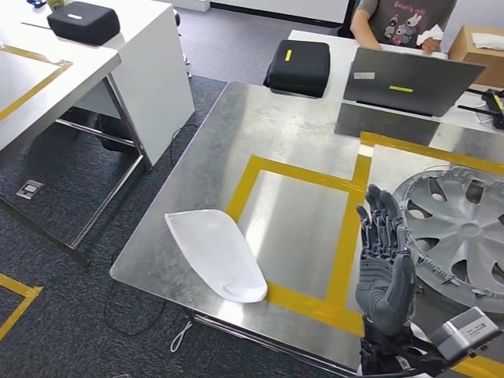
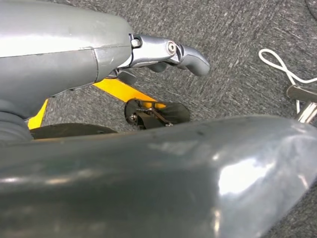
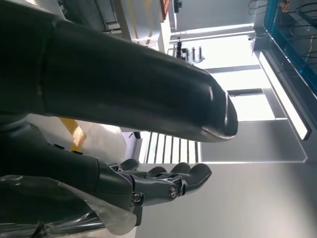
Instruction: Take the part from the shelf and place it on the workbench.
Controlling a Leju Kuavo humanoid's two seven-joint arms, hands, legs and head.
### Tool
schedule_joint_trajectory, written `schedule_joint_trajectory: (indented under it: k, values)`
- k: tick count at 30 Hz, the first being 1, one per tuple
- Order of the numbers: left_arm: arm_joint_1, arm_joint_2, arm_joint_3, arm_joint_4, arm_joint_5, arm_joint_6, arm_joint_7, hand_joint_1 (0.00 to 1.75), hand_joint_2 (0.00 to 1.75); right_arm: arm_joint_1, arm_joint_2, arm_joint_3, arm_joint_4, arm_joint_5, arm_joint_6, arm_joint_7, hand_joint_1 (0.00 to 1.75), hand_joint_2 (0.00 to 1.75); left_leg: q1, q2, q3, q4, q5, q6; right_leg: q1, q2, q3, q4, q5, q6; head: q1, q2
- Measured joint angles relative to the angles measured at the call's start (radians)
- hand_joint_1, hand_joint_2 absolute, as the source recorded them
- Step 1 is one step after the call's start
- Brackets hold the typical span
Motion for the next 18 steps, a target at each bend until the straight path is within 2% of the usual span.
schedule_joint_trajectory:
  k: [3,4,5,6,8,9,10,11,13,14,15,18]
  values:
    - [0.002,0.003,0.004,0.000,0.000,0.000,-0.001,0.00,0.00,-0.002,0.000,0.001,0.000,-0.001,0.004,0.001,0.00,0.00,-0.001,-0.001,-0.011,0.010,0.007,-0.015,0.001,0.001,-0.002,-0.007,0.008,-0.023,0.001,0.000]
    - [0.003,0.004,0.005,0.001,0.000,0.000,-0.001,0.00,0.00,-0.002,0.000,0.002,0.000,-0.001,0.005,0.001,0.00,0.00,0.000,-0.001,-0.017,0.020,-0.004,-0.021,-0.001,0.000,-0.005,-0.007,0.014,-0.031,0.000,0.000]
    - [0.004,0.005,0.006,0.001,0.000,0.000,-0.001,0.00,0.00,-0.004,0.000,0.003,0.000,-0.001,0.006,0.002,0.00,0.00,0.002,-0.002,-0.028,0.049,-0.029,-0.027,-0.003,-0.002,-0.010,-0.009,0.020,-0.038,-0.002,0.000]
    - [0.004,0.006,0.007,0.001,0.000,0.000,-0.001,0.00,0.00,-0.004,0.000,0.005,0.000,-0.001,0.006,0.002,0.00,0.00,0.005,-0.002,-0.045,0.097,-0.067,-0.034,-0.004,-0.003,-0.015,-0.009,0.026,-0.043,-0.004,0.000]
    - [0.004,0.006,0.009,0.001,0.000,0.000,-0.001,0.00,0.00,-0.005,0.000,0.006,0.000,-0.001,0.007,0.003,0.00,0.00,0.010,-0.002,-0.086,0.228,-0.146,-0.044,-0.003,-0.005,-0.029,-0.008,0.035,-0.047,-0.005,0.000]
    - [0.004,0.006,0.011,0.001,0.000,0.000,-0.002,0.00,0.00,-0.005,0.000,0.007,0.001,-0.001,0.007,0.004,0.00,0.00,0.012,-0.002,-0.096,0.273,-0.165,-0.045,-0.002,-0.006,-0.036,-0.007,0.040,-0.047,-0.005,0.000]
    - [0.004,0.006,0.011,0.001,0.000,0.000,-0.001,0.00,0.00,-0.005,0.000,0.007,0.001,0.000,0.006,0.004,0.00,0.00,0.013,-0.002,-0.089,0.283,-0.167,-0.045,-0.002,-0.006,-0.043,-0.006,0.044,-0.047,-0.006,0.000]
    - [0.005,0.006,0.012,0.001,0.000,0.000,-0.001,0.00,0.00,-0.005,0.000,0.008,0.001,0.000,0.006,0.004,0.00,0.00,0.013,-0.002,-0.063,0.252,-0.150,-0.043,-0.002,-0.005,-0.049,-0.005,0.049,-0.046,-0.006,0.000]
    - [0.004,0.007,0.012,0.001,0.000,0.000,-0.002,0.00,0.00,-0.005,0.000,0.008,0.001,0.000,0.006,0.004,0.00,0.00,0.011,-0.003,0.027,0.109,-0.097,-0.032,-0.001,-0.004,-0.056,-0.004,0.057,-0.043,-0.006,0.000]
    - [0.004,0.008,0.012,0.001,0.000,0.000,-0.002,0.00,0.00,-0.006,0.000,0.008,0.001,0.000,0.006,0.004,0.00,0.00,0.009,-0.004,0.064,0.043,-0.081,-0.026,0.000,-0.004,-0.059,-0.003,0.060,-0.040,-0.005,0.000]
    - [0.003,0.009,0.012,0.001,0.000,0.000,-0.002,0.00,0.00,-0.006,0.000,0.009,0.001,0.000,0.006,0.004,0.00,0.00,0.007,-0.005,0.085,0.001,-0.073,-0.021,0.000,-0.003,-0.062,-0.003,0.064,-0.035,-0.005,0.000]
    - [0.006,0.010,0.013,0.002,0.000,0.000,-0.003,0.00,0.00,-0.006,0.000,0.011,0.001,0.002,0.004,0.004,0.00,0.00,0.003,-0.004,0.085,-0.021,-0.065,-0.009,-0.002,-0.004,-0.069,-0.004,0.075,-0.017,-0.005,0.000]
